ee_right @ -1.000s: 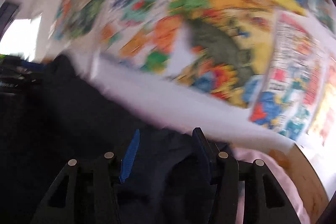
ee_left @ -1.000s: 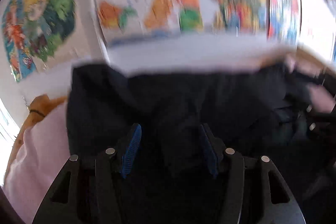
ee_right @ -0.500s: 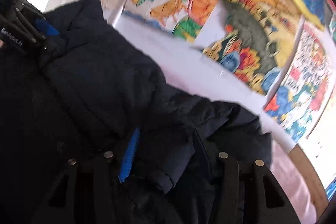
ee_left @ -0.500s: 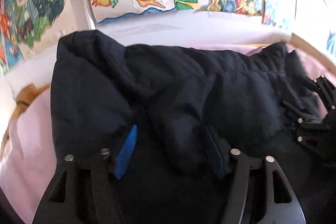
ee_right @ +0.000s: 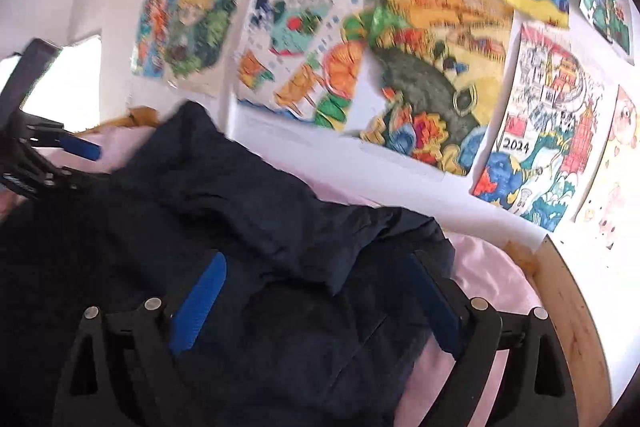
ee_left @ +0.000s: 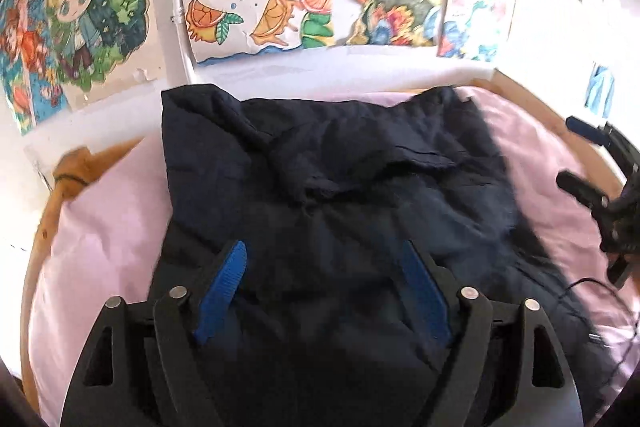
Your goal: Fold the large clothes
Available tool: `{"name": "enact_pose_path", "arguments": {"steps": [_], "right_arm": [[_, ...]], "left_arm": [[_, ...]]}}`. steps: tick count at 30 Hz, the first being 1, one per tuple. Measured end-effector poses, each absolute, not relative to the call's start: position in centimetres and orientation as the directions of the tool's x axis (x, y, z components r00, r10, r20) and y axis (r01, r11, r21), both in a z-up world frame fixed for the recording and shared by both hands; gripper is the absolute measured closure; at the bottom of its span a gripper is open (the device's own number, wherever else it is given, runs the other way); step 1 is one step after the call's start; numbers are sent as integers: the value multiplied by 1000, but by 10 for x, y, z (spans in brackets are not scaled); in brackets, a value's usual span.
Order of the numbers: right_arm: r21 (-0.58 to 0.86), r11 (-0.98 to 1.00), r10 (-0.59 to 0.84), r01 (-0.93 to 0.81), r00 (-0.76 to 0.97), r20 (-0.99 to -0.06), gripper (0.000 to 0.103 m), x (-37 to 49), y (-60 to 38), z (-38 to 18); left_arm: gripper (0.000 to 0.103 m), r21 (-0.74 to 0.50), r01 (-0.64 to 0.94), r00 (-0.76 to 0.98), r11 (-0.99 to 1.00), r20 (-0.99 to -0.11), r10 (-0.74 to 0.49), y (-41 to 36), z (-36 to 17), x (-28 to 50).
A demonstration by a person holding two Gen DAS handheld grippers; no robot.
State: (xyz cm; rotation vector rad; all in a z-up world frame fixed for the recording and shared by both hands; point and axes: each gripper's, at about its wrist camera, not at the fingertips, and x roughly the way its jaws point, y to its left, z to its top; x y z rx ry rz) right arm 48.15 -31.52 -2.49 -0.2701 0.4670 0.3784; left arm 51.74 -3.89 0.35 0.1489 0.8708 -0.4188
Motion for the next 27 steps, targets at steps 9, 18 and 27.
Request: {"name": "enact_pose_path", "arguments": {"steps": [9,18,27], "right_arm": [[-186,809,410,-558,762,-500,0,356,-287,20],[-195,647,512,-737,610,-605,0,263,-251,15],[-195,587,341,-786,458,-821,0,240,-274,-56]], "left_arm": [[13,-213,304,546,929,-760,-353,-16,57,417],[2,-377,258,384,889,-805,-453,-6,69,335],[2,-364,309,366,879,-807,-463,-12,56,325]]}}
